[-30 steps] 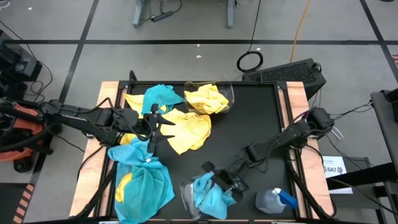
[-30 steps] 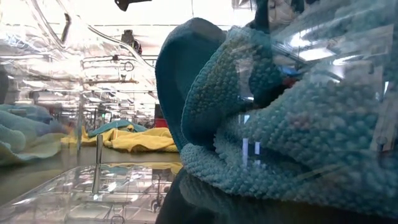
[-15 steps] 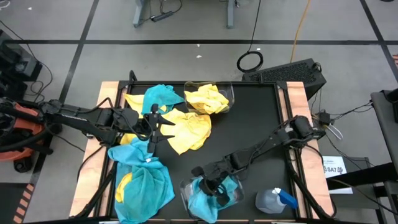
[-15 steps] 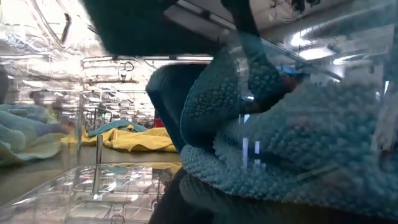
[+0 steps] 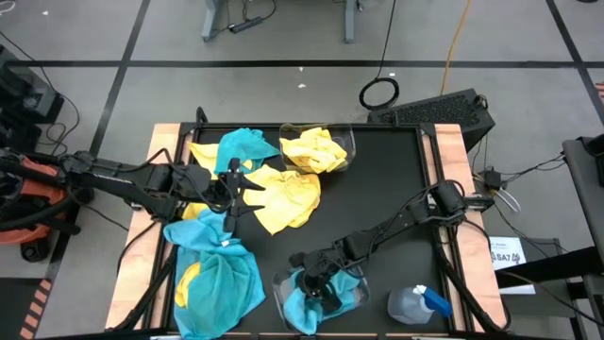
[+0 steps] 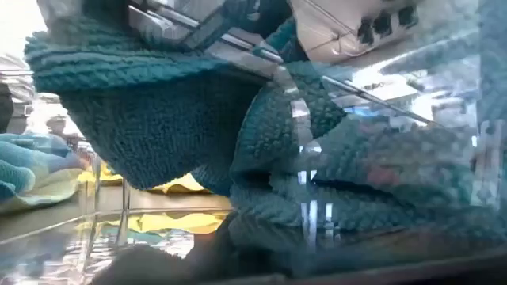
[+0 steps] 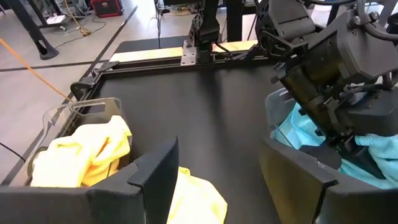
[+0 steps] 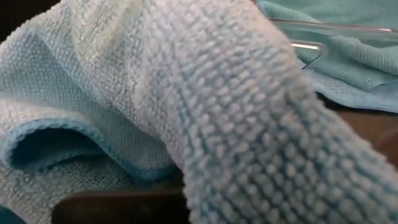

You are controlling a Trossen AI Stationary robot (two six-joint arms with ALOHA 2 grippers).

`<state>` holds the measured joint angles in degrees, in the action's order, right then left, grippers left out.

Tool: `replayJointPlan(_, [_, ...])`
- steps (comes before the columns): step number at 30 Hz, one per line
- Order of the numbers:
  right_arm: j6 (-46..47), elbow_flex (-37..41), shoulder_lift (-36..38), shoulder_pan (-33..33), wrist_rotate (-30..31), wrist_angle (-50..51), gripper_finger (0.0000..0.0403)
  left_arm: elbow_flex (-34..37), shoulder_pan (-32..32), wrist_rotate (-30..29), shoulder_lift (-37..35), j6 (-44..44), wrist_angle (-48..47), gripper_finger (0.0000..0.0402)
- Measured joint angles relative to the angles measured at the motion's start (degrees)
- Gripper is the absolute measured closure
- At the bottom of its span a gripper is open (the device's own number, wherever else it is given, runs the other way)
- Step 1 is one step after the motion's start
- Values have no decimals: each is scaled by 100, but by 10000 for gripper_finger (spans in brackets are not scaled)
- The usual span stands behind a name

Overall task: Sort microfiber towel by color & place in baskets
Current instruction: Put the blue towel into the bottom transparent bin

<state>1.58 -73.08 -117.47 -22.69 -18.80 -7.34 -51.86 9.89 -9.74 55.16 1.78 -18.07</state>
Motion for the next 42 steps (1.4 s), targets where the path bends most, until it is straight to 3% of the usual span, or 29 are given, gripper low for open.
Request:
replayJointPlan(6, [-111, 21, 90, -1, 86, 176, 364, 2, 0, 0, 0, 0, -135, 175])
replayJointPlan(19, [-396, 50, 1174, -222, 864, 1074, 186, 0, 0, 0, 0, 4, -156, 175])
replayJointPlan(25, [-430, 39, 1809, -343, 1074, 1525, 156, 1, 0, 0, 2, 8, -184, 175])
replayJointPlan(28, [-665, 39, 1964, -437, 1145, 1424, 169, 1, 0, 0, 2, 9, -189, 175])
replayJointPlan(31, [-964, 37, 1934, -527, 1141, 1120, 211, 0, 0, -2, 2, 9, -188, 175])
replayJointPlan(38, [-1120, 31, 1263, -494, 1163, 895, 383, 1, 0, -20, 2, 8, -183, 175])
replayJointPlan(42, [-887, 31, 847, -424, 1216, 874, 385, 1, 0, -20, 2, 4, -183, 175])
